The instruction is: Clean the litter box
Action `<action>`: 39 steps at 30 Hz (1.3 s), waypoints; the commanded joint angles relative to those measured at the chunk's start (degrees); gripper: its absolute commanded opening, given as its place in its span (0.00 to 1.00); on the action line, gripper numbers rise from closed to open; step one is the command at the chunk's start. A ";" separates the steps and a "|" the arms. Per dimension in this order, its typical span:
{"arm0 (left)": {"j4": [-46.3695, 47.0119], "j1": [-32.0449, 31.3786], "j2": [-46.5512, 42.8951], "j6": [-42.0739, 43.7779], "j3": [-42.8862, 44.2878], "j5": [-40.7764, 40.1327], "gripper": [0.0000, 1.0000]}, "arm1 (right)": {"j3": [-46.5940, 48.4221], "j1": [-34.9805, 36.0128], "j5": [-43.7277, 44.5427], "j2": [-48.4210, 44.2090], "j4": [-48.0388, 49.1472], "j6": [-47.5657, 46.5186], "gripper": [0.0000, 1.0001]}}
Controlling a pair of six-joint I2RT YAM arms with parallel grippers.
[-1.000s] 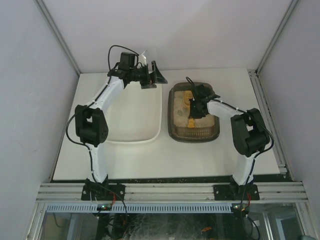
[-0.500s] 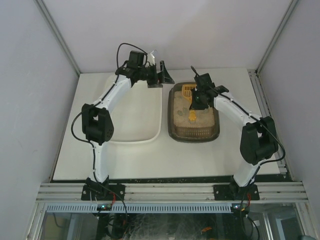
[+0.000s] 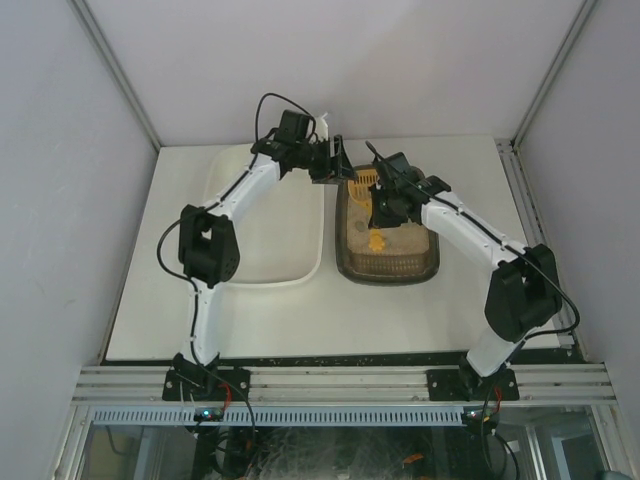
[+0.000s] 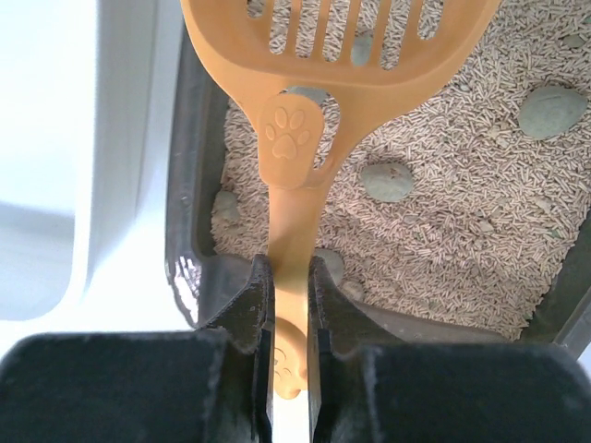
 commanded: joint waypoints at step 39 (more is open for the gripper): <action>23.72 1.22 -13.51 -20.02 -22.36 -0.77 0.00 | -32.92 -6.84 -27.24 -25.42 39.11 21.46 0.59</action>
